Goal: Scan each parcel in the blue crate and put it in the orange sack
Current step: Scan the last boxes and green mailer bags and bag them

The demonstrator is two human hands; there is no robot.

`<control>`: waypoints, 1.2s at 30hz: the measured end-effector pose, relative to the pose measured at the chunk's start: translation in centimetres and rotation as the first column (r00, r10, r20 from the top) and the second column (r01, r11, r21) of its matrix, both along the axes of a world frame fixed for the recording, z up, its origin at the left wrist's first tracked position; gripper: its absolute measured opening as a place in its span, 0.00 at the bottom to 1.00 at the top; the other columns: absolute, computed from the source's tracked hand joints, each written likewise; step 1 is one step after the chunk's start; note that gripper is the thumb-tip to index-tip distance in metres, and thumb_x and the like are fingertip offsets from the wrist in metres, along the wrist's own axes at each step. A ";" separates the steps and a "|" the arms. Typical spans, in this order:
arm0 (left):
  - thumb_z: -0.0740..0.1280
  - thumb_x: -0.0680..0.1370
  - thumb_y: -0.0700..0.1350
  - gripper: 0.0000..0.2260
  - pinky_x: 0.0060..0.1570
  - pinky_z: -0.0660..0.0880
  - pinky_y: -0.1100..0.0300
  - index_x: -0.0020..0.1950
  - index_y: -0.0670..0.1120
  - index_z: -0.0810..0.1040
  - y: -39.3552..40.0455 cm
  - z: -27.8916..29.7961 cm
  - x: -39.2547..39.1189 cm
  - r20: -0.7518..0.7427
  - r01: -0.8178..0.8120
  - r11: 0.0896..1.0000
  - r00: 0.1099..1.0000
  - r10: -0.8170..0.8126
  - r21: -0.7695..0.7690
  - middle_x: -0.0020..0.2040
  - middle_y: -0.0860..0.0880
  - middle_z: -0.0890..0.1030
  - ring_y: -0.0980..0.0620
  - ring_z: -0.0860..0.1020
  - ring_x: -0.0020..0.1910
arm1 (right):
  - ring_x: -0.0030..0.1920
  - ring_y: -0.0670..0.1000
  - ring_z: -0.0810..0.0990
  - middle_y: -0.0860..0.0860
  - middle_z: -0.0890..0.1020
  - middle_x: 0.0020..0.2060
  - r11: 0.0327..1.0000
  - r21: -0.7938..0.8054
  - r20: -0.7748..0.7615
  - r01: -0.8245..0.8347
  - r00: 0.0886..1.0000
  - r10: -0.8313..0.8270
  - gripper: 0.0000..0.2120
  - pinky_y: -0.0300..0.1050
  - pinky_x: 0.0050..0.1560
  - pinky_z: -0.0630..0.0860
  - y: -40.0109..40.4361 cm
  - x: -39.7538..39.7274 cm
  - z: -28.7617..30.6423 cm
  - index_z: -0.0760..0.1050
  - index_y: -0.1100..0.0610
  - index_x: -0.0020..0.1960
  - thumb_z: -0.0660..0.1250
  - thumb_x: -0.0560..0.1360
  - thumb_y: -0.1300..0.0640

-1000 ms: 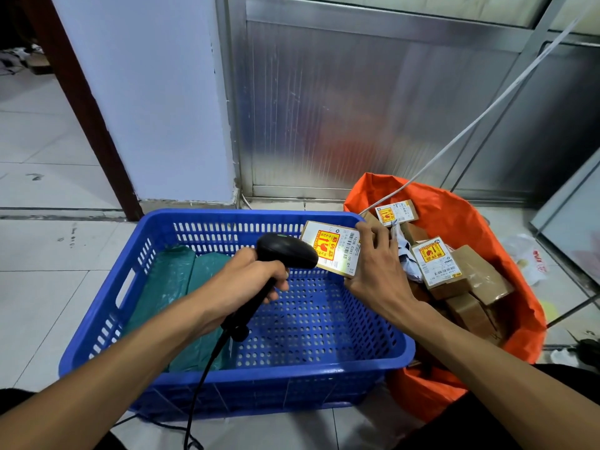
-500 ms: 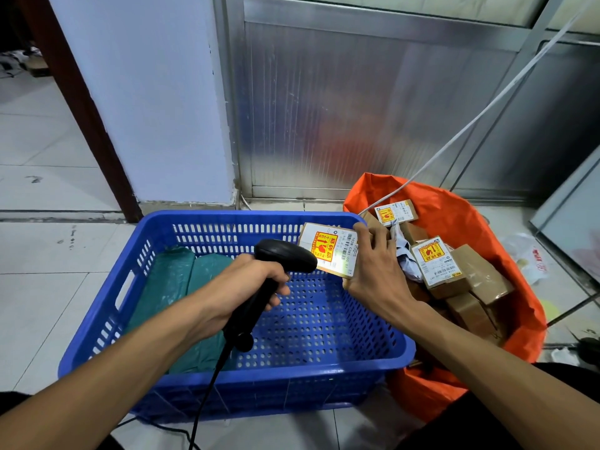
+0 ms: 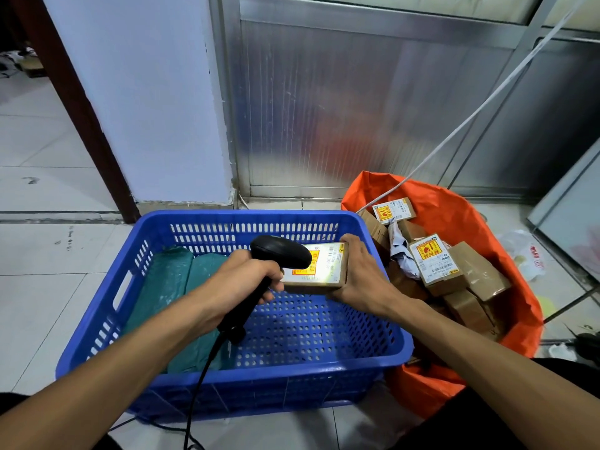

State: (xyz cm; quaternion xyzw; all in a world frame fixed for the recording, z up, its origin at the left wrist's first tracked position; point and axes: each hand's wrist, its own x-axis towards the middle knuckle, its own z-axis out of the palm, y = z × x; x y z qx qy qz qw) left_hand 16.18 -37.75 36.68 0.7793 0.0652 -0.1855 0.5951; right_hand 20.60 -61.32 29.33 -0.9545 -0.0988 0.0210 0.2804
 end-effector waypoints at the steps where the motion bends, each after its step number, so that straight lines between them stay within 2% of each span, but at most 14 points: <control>1: 0.66 0.76 0.36 0.06 0.34 0.73 0.60 0.48 0.34 0.81 0.1 -0.1 0.1 0.034 0.001 0.999 0.999 -0.003 0.043 0.33 0.46 0.82 0.52 0.76 0.31 | 0.57 0.56 0.73 0.51 0.68 0.60 0.999 0.044 -0.039 -0.012 0.999 0.014 0.47 0.60 0.56 0.76 0.1 0.0 -0.1 0.54 0.50 0.70 0.80 0.61 0.52; 4: 0.70 0.71 0.39 0.02 0.35 0.74 0.56 0.39 0.42 0.81 0.6 -0.4 0.6 0.174 0.019 0.963 0.982 -0.067 0.268 0.29 0.47 0.80 0.51 0.76 0.30 | 0.57 0.53 0.75 0.51 0.70 0.59 0.990 0.135 -0.138 -0.028 0.989 0.046 0.45 0.59 0.57 0.77 0.1 0.2 -0.2 0.55 0.49 0.66 0.82 0.60 0.58; 7: 0.73 0.69 0.45 0.04 0.33 0.73 0.58 0.37 0.47 0.79 0.8 -0.3 0.5 0.274 0.000 0.849 0.947 -0.170 0.529 0.30 0.51 0.80 0.51 0.78 0.31 | 0.59 0.54 0.76 0.53 0.72 0.59 0.983 0.183 -0.207 -0.027 0.976 0.066 0.46 0.56 0.58 0.78 -0.1 0.6 -0.2 0.57 0.48 0.65 0.83 0.59 0.60; 10: 0.75 0.70 0.46 0.05 0.37 0.79 0.56 0.40 0.49 0.80 0.7 0.3 0.1 0.322 -0.044 0.777 0.924 -0.208 0.628 0.35 0.52 0.82 0.51 0.81 0.36 | 0.59 0.56 0.77 0.56 0.73 0.60 0.980 0.189 -0.250 -0.068 0.961 0.115 0.46 0.48 0.52 0.79 -0.2 0.6 -0.1 0.57 0.49 0.65 0.83 0.58 0.61; 13: 0.75 0.70 0.48 0.06 0.40 0.81 0.52 0.39 0.49 0.80 0.6 0.6 0.1 0.359 -0.073 0.738 0.903 -0.237 0.670 0.36 0.51 0.82 0.48 0.82 0.37 | 0.59 0.58 0.77 0.58 0.73 0.59 0.971 0.198 -0.292 -0.131 0.938 0.186 0.43 0.50 0.52 0.81 -0.3 0.4 0.2 0.58 0.53 0.64 0.82 0.59 0.65; 18: 0.76 0.69 0.48 0.10 0.34 0.76 0.56 0.33 0.50 0.76 0.6 0.8 0.1 0.358 -0.073 0.754 0.907 -0.222 0.652 0.32 0.52 0.80 0.49 0.80 0.33 | 0.58 0.55 0.77 0.57 0.72 0.59 0.965 0.212 -0.341 -0.157 0.913 0.223 0.43 0.37 0.44 0.78 -0.3 0.2 -0.1 0.58 0.55 0.65 0.81 0.61 0.70; 20: 0.76 0.69 0.47 0.08 0.37 0.79 0.54 0.35 0.49 0.78 0.7 0.6 0.2 0.356 -0.062 0.750 0.904 -0.237 0.659 0.33 0.51 0.81 0.49 0.81 0.35 | 0.58 0.54 0.77 0.57 0.73 0.59 0.969 0.213 -0.347 -0.127 0.917 0.197 0.42 0.39 0.46 0.77 -0.3 0.4 0.1 0.59 0.55 0.63 0.83 0.60 0.67; 23: 0.75 0.69 0.46 0.06 0.38 0.81 0.52 0.36 0.48 0.79 0.8 0.3 0.3 0.363 -0.054 0.755 0.898 -0.251 0.654 0.34 0.51 0.82 0.48 0.82 0.35 | 0.59 0.54 0.78 0.54 0.74 0.59 0.981 0.177 -0.321 -0.078 0.938 0.133 0.46 0.51 0.58 0.79 -0.8 1.0 0.3 0.59 0.50 0.61 0.84 0.53 0.52; 25: 0.75 0.69 0.45 0.07 0.37 0.79 0.53 0.35 0.48 0.78 0.8 0.1 0.3 0.370 -0.055 0.762 0.895 -0.250 0.645 0.33 0.51 0.82 0.48 0.81 0.35 | 0.59 0.54 0.78 0.53 0.75 0.59 0.985 0.166 -0.296 -0.056 0.949 0.104 0.47 0.56 0.60 0.79 -1.3 1.4 0.9 0.59 0.48 0.61 0.82 0.49 0.46; 28: 0.75 0.67 0.45 0.06 0.36 0.79 0.51 0.36 0.47 0.79 1.0 -0.2 0.6 0.369 -0.051 0.783 0.899 -0.234 0.620 0.33 0.50 0.82 0.49 0.81 0.34 | 0.57 0.51 0.79 0.50 0.78 0.57 0.985 0.172 -0.307 0.020 0.951 0.034 0.45 0.48 0.57 0.79 -2.3 2.0 1.9 0.59 0.52 0.64 0.85 0.58 0.53; 31: 0.76 0.66 0.45 0.05 0.33 0.77 0.52 0.37 0.46 0.81 1.1 -0.8 1.2 0.348 -0.022 0.875 0.922 -0.170 0.483 0.30 0.49 0.82 0.52 0.78 0.29 | 0.55 0.47 0.79 0.47 0.79 0.55 0.966 0.229 -0.337 0.120 0.941 -0.037 0.41 0.42 0.54 0.80 -3.5 2.3 2.8 0.60 0.54 0.66 0.84 0.64 0.55; 33: 0.76 0.70 0.41 0.03 0.35 0.77 0.54 0.40 0.46 0.84 1.0 -1.0 1.5 0.307 -0.003 0.946 0.946 -0.102 0.324 0.32 0.48 0.84 0.54 0.78 0.29 | 0.50 0.43 0.78 0.46 0.77 0.51 0.954 0.240 -0.326 0.182 0.940 -0.098 0.37 0.36 0.46 0.78 -4.5 3.1 3.2 0.60 0.54 0.63 0.83 0.66 0.55; 34: 0.75 0.72 0.39 0.02 0.35 0.78 0.54 0.42 0.45 0.84 0.9 -1.1 1.7 0.289 -0.010 0.970 0.955 -0.063 0.244 0.33 0.47 0.84 0.54 0.78 0.29 | 0.47 0.43 0.78 0.46 0.78 0.49 0.946 0.240 -0.312 0.220 0.940 -0.140 0.35 0.35 0.41 0.77 -5.1 3.6 3.4 0.62 0.55 0.61 0.83 0.65 0.53; 36: 0.72 0.76 0.39 0.03 0.36 0.76 0.57 0.46 0.46 0.83 0.8 -1.2 2.0 0.245 -0.052 0.990 0.969 0.019 0.130 0.35 0.48 0.84 0.55 0.77 0.29 | 0.42 0.48 0.82 0.52 0.82 0.48 0.910 0.252 -0.299 0.329 0.921 -0.250 0.38 0.43 0.33 0.81 -6.6 4.6 3.6 0.69 0.61 0.61 0.85 0.60 0.47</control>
